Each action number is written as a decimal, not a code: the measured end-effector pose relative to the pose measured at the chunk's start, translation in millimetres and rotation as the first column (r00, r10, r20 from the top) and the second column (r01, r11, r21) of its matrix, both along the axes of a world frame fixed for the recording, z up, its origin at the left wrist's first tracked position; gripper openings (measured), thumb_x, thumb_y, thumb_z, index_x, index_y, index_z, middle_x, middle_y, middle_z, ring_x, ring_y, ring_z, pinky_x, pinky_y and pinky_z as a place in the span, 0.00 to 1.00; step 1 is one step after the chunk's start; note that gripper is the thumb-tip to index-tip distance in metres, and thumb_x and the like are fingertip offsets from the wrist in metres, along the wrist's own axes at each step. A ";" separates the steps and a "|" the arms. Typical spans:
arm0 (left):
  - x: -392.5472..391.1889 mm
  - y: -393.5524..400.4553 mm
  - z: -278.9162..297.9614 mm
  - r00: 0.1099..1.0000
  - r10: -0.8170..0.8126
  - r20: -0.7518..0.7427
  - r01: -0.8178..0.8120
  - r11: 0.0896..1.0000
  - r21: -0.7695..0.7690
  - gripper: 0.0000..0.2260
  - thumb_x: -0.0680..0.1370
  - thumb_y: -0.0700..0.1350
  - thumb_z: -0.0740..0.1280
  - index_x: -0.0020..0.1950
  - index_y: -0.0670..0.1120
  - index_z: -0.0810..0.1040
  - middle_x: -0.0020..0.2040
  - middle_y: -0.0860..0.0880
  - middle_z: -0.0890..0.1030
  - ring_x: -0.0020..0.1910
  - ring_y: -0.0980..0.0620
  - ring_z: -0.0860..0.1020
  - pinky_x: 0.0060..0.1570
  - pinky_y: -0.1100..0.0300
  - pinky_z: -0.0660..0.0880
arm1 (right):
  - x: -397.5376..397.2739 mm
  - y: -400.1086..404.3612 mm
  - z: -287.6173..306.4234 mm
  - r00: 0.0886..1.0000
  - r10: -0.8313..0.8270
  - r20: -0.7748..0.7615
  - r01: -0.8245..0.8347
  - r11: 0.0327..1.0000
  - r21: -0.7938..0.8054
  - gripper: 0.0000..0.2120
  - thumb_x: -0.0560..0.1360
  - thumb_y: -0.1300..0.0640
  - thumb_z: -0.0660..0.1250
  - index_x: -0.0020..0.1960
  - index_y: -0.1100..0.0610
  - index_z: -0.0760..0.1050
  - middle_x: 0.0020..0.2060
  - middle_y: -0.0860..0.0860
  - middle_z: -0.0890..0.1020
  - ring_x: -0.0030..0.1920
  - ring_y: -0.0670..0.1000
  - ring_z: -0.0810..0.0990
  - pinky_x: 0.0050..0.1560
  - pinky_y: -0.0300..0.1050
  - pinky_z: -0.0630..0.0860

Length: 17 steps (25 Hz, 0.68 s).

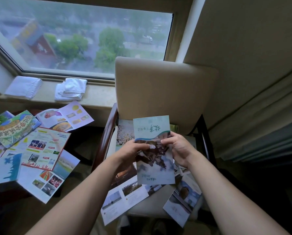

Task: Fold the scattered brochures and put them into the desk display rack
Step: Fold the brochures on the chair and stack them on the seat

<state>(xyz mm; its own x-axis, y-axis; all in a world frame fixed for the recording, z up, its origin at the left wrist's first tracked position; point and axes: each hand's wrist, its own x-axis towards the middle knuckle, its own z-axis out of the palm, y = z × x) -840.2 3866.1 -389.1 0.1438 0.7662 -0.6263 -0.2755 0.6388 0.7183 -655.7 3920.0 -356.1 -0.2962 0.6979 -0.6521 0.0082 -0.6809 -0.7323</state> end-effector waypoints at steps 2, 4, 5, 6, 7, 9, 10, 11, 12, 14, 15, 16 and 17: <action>4.7 3.2 -1.5 0.987 0.131 -0.090 -0.132 0.991 -0.001 0.07 0.76 0.32 0.67 0.53 0.38 0.77 0.52 0.37 0.84 0.44 0.44 0.83 0.41 0.52 0.82 | -0.2 0.5 -1.9 0.934 -0.007 0.358 -0.071 0.977 0.203 0.17 0.74 0.66 0.70 0.62 0.58 0.77 0.54 0.54 0.84 0.56 0.56 0.83 0.50 0.49 0.82; 4.6 5.3 -2.3 0.977 0.184 -0.108 -0.186 0.983 -0.009 0.09 0.77 0.29 0.64 0.53 0.39 0.77 0.50 0.36 0.83 0.39 0.47 0.82 0.34 0.57 0.80 | 2.6 -2.1 -8.5 0.852 -0.004 0.523 -0.130 0.967 0.219 0.26 0.72 0.59 0.75 0.68 0.55 0.71 0.60 0.52 0.79 0.62 0.54 0.78 0.62 0.56 0.77; 4.1 5.9 -2.6 0.979 0.176 -0.101 -0.178 0.984 -0.015 0.10 0.77 0.29 0.63 0.55 0.38 0.78 0.50 0.36 0.84 0.38 0.48 0.83 0.34 0.57 0.80 | 3.1 -3.0 -11.4 0.894 -0.005 0.448 -0.067 0.987 0.144 0.29 0.73 0.59 0.75 0.70 0.56 0.69 0.62 0.54 0.79 0.63 0.56 0.78 0.65 0.58 0.75; 3.9 5.1 -2.0 0.982 0.163 -0.095 -0.166 0.986 -0.026 0.11 0.76 0.30 0.63 0.56 0.38 0.78 0.50 0.36 0.84 0.38 0.48 0.83 0.34 0.57 0.79 | 3.9 -5.2 -15.4 0.947 -0.005 0.322 -0.008 0.999 0.040 0.27 0.74 0.61 0.73 0.70 0.59 0.70 0.62 0.57 0.80 0.62 0.59 0.80 0.66 0.60 0.75; 3.2 4.8 -2.9 0.984 0.146 -0.107 -0.150 0.988 -0.032 0.11 0.76 0.31 0.65 0.57 0.38 0.78 0.50 0.37 0.85 0.39 0.48 0.84 0.35 0.57 0.80 | 3.6 -8.1 -17.8 0.979 -0.022 0.202 0.031 0.999 -0.043 0.23 0.75 0.64 0.71 0.68 0.62 0.72 0.60 0.61 0.82 0.61 0.62 0.81 0.65 0.62 0.76; 2.0 3.8 -7.4 0.977 0.098 -0.190 -0.106 0.994 -0.032 0.14 0.74 0.34 0.70 0.59 0.42 0.74 0.53 0.38 0.84 0.43 0.47 0.85 0.39 0.54 0.81 | 1.4 -10.7 -19.5 0.995 -0.068 0.073 0.074 0.994 -0.085 0.19 0.74 0.72 0.65 0.65 0.66 0.75 0.56 0.65 0.84 0.58 0.65 0.83 0.62 0.63 0.78; 1.0 2.0 -9.3 0.974 0.054 -0.221 -0.067 0.997 -0.050 0.19 0.73 0.37 0.72 0.62 0.44 0.72 0.55 0.39 0.83 0.47 0.45 0.84 0.44 0.51 0.81 | 0.2 -11.3 -18.8 0.996 -0.086 0.035 0.089 0.992 -0.085 0.20 0.73 0.74 0.64 0.64 0.67 0.75 0.55 0.65 0.84 0.57 0.66 0.83 0.59 0.62 0.80; 0.0 0.7 -11.4 0.975 0.016 -0.224 -0.034 0.996 -0.077 0.22 0.73 0.39 0.73 0.65 0.45 0.71 0.55 0.39 0.83 0.49 0.43 0.84 0.49 0.48 0.81 | -0.8 -10.6 -18.3 0.995 -0.091 0.029 0.093 0.993 -0.072 0.21 0.72 0.75 0.63 0.64 0.67 0.75 0.55 0.65 0.84 0.57 0.66 0.83 0.57 0.61 0.81; -0.1 -0.3 -13.2 0.978 -0.005 -0.207 -0.013 0.996 -0.087 0.21 0.73 0.39 0.73 0.65 0.43 0.72 0.54 0.39 0.84 0.49 0.41 0.84 0.52 0.45 0.81 | -1.4 -10.0 -17.4 0.995 -0.069 0.069 0.072 0.997 -0.040 0.22 0.72 0.75 0.63 0.65 0.66 0.74 0.55 0.64 0.84 0.57 0.65 0.83 0.57 0.60 0.81; 3.7 0.2 -14.4 0.977 0.025 -0.210 -0.033 0.999 -0.033 0.12 0.75 0.34 0.69 0.58 0.40 0.80 0.51 0.38 0.85 0.46 0.41 0.85 0.51 0.43 0.82 | -3.8 -11.6 -15.5 0.955 -0.003 0.296 -0.018 0.998 0.067 0.26 0.73 0.70 0.68 0.71 0.63 0.70 0.60 0.59 0.82 0.60 0.61 0.81 0.61 0.58 0.78; 6.9 1.4 -12.7 0.950 0.078 -0.302 -0.074 0.997 0.026 0.10 0.76 0.32 0.67 0.53 0.41 0.82 0.50 0.38 0.85 0.44 0.43 0.85 0.48 0.44 0.83 | -5.5 -12.4 -15.2 0.898 -0.015 0.439 -0.046 0.991 0.129 0.31 0.73 0.65 0.71 0.74 0.60 0.66 0.63 0.56 0.79 0.62 0.58 0.79 0.64 0.57 0.76; 9.4 3.6 -11.6 0.880 0.139 -0.453 -0.099 0.989 0.111 0.10 0.76 0.32 0.66 0.51 0.43 0.83 0.49 0.40 0.86 0.43 0.45 0.85 0.47 0.48 0.83 | -6.5 -12.8 -15.7 0.839 -0.054 0.542 -0.050 0.983 0.175 0.34 0.74 0.57 0.74 0.76 0.56 0.64 0.66 0.54 0.77 0.64 0.57 0.77 0.66 0.56 0.74; 11.5 5.3 -9.3 0.767 0.192 -0.612 -0.076 0.975 0.210 0.10 0.76 0.34 0.66 0.50 0.46 0.84 0.48 0.44 0.86 0.44 0.47 0.84 0.47 0.51 0.81 | -8.4 -13.9 -14.5 0.831 -0.057 0.553 -0.049 0.983 0.175 0.34 0.74 0.49 0.73 0.76 0.53 0.64 0.67 0.54 0.75 0.64 0.57 0.76 0.66 0.58 0.73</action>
